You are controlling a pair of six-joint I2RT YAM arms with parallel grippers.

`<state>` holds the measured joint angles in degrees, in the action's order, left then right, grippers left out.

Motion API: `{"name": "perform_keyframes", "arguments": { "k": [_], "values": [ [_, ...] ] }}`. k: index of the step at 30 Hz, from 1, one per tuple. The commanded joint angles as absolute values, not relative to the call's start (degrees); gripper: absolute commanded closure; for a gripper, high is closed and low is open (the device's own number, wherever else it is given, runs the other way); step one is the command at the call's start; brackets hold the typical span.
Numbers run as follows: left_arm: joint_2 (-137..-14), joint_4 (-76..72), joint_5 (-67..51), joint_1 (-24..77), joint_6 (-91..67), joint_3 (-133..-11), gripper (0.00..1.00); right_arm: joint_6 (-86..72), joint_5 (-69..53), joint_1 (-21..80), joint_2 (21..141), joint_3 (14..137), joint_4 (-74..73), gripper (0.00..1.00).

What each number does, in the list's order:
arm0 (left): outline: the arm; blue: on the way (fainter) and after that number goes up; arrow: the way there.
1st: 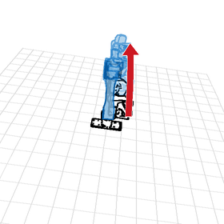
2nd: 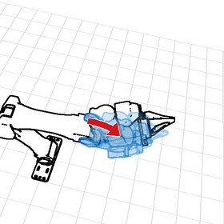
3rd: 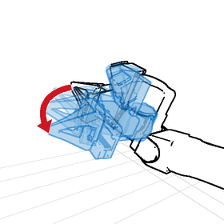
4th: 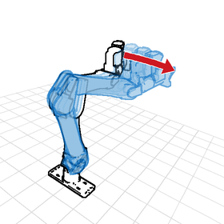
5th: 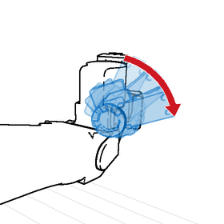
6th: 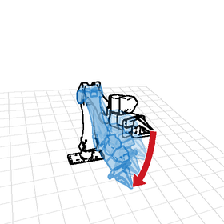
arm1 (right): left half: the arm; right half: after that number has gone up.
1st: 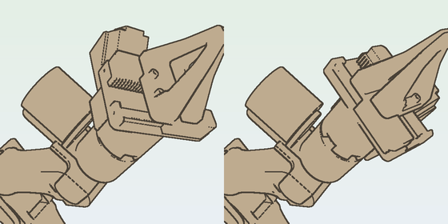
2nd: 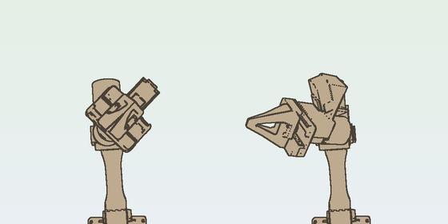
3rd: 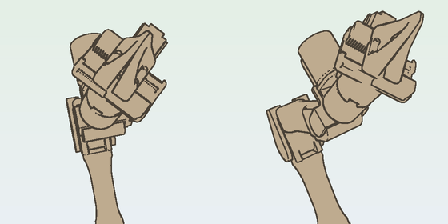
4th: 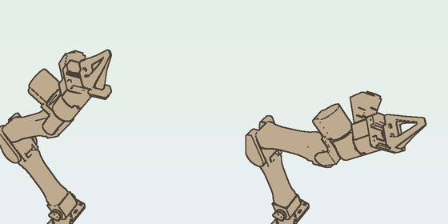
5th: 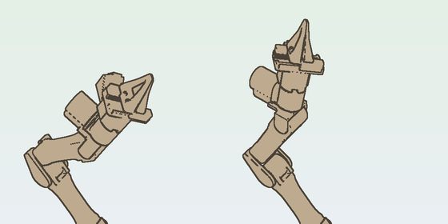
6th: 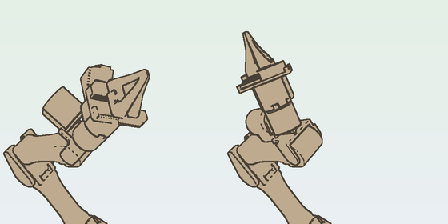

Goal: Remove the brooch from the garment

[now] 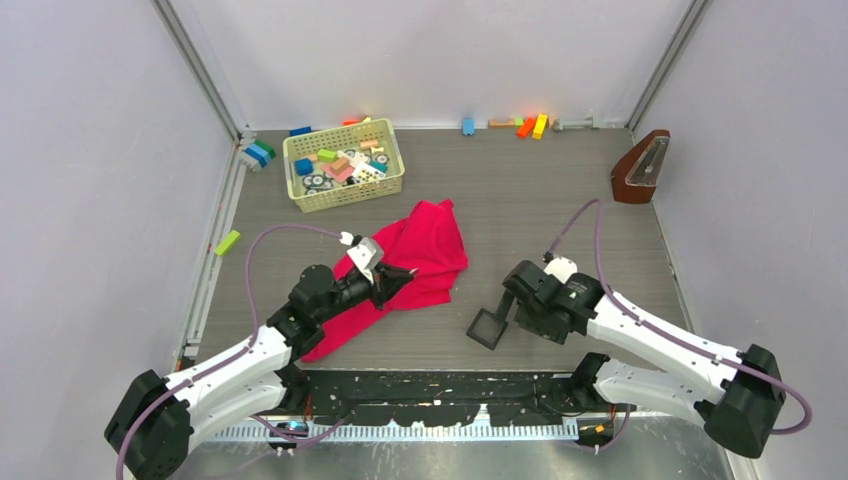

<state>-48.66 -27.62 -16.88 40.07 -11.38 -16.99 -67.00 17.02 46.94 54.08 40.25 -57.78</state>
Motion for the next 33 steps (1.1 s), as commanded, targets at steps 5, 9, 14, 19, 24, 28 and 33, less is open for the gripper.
{"name": "perform_keyframes", "arguments": {
  "k": [5,9,14,19,24,28,33],
  "values": [
    [-48.07,-31.55,-17.33,40.25,-10.75,-16.48,1.0,-80.73,24.13,53.96,58.46,39.89,-49.33,0.01],
    [-48.28,-31.55,-17.36,40.25,-10.64,-16.52,1.0,-82.53,24.67,55.85,60.82,39.82,-45.86,0.01],
    [-48.5,-31.64,-17.72,40.21,-10.63,-16.61,1.0,-84.48,24.7,58.24,66.21,41.15,-44.19,0.04],
    [-48.35,-31.55,-17.64,40.18,-10.63,-16.61,1.0,-87.3,26.64,60.47,69.75,42.74,-45.42,0.04],
    [-48.3,-31.55,-17.66,40.17,-10.59,-16.61,1.0,-88.58,27.09,60.96,70.95,42.23,-44.27,0.03],
    [-48.37,-31.55,-17.73,40.25,-10.63,-16.61,1.0,-88.28,26.66,61.0,71.94,42.25,-42.99,0.03],
    [-48.55,-31.55,-17.82,40.18,-10.63,-16.61,1.0,-88.0,26.48,60.97,73.96,42.9,-42.34,0.03]
  ]
}}
